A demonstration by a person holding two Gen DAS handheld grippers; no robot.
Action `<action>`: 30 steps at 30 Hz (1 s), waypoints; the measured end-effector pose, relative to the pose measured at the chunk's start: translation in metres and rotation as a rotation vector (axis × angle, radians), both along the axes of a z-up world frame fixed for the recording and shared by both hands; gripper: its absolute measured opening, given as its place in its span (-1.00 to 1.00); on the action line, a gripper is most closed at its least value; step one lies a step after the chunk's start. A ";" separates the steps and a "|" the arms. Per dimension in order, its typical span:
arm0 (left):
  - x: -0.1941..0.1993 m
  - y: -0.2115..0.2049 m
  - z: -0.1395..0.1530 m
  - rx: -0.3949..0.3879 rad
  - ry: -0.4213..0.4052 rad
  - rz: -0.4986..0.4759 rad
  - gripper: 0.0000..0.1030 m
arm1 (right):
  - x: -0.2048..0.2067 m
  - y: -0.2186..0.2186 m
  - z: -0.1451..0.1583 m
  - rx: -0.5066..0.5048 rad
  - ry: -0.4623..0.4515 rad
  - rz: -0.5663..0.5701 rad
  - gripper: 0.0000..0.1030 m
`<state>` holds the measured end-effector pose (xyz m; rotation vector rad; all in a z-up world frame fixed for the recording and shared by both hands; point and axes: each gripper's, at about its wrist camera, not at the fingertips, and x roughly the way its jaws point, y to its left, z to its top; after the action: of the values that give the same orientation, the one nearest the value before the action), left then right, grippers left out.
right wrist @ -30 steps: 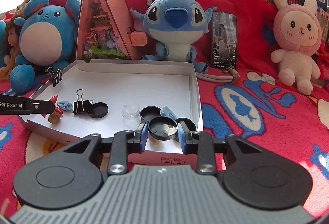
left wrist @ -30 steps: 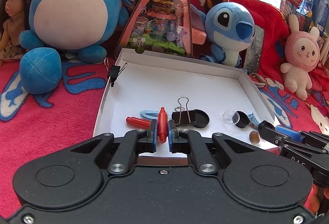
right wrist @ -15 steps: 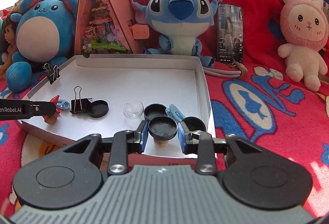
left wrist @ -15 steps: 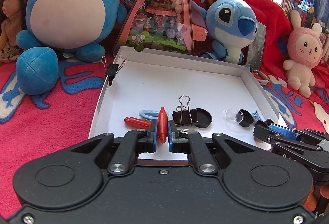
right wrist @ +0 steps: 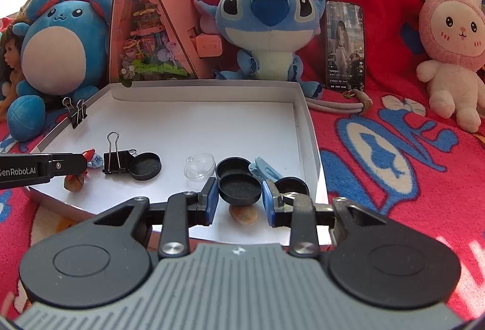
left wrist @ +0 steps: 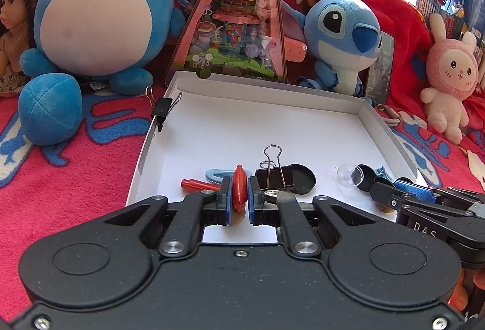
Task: Organize rigid objects
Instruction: 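Lower the lid and red stick into the box and open both tools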
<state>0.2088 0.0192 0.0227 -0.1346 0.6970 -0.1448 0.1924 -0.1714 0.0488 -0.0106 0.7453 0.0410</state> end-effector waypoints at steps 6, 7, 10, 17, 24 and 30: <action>0.002 -0.004 -0.002 0.012 -0.004 0.002 -0.81 | 0.004 0.001 -0.001 -0.001 -0.007 -0.002 -0.28; 0.002 -0.004 -0.003 0.015 -0.005 0.003 -0.81 | 0.004 0.001 -0.002 -0.003 -0.009 -0.002 -0.28; 0.003 -0.005 -0.004 0.020 -0.005 0.006 -0.81 | 0.006 0.000 -0.002 0.001 -0.011 -0.004 -0.28; 0.003 -0.007 -0.005 0.037 -0.017 0.008 -0.75 | 0.007 0.000 -0.003 0.005 -0.013 -0.005 -0.28; 0.000 -0.007 -0.004 0.049 -0.030 0.015 -0.34 | 0.007 0.000 -0.003 0.021 -0.011 -0.004 -0.21; -0.007 -0.007 0.002 0.076 -0.056 0.018 0.09 | 0.004 -0.002 -0.002 0.038 -0.017 -0.014 0.09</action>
<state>0.2016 0.0120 0.0243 -0.0635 0.6443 -0.1040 0.1966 -0.1729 0.0469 0.0305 0.7274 0.0414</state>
